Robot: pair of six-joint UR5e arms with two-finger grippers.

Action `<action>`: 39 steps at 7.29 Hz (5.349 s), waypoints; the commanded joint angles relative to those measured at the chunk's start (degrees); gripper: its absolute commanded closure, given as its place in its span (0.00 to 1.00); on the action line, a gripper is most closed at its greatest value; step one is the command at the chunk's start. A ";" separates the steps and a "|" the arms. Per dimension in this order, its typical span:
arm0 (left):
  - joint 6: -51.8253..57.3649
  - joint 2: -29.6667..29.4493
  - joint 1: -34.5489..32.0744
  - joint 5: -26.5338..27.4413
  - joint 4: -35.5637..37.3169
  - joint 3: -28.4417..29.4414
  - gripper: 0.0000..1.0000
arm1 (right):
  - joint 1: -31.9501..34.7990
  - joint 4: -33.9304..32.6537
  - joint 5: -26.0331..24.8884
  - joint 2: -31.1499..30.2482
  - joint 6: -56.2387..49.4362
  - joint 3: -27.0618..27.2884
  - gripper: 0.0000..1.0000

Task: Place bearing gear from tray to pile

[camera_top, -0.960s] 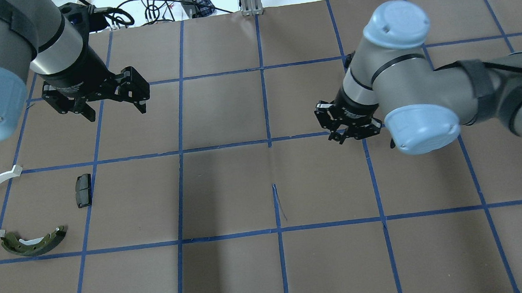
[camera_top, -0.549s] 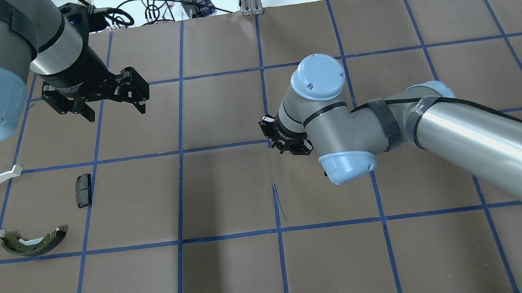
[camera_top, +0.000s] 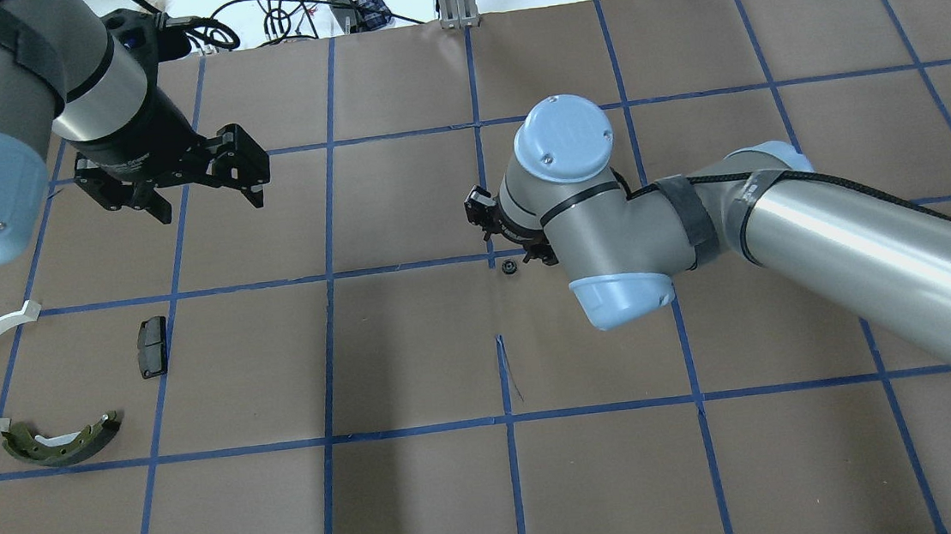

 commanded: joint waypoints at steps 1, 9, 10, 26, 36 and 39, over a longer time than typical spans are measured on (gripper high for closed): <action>-0.06 -0.44 -0.02 -0.03 3.74 -1.04 0.00 | -8.28 17.75 -0.38 -5.75 -17.59 -6.71 0.00; -24.61 -18.07 -20.13 -6.97 23.94 -1.92 0.00 | -51.22 42.12 -14.98 -12.90 -91.19 -11.42 0.00; -26.06 -21.67 -22.49 -6.97 26.24 -1.75 0.00 | -58.69 35.76 -14.80 -10.02 -94.86 -10.10 0.01; -29.76 -33.50 -27.44 1.03 32.00 1.68 1.00 | -75.65 27.43 -4.71 -1.67 -116.85 -8.69 0.86; 36.11 -23.13 25.51 6.74 32.41 -11.91 1.00 | -16.31 13.13 11.93 -18.49 -14.17 13.90 0.87; 43.45 -22.32 33.81 6.56 32.24 -13.43 1.00 | -1.67 -16.16 11.49 0.32 10.70 11.89 0.88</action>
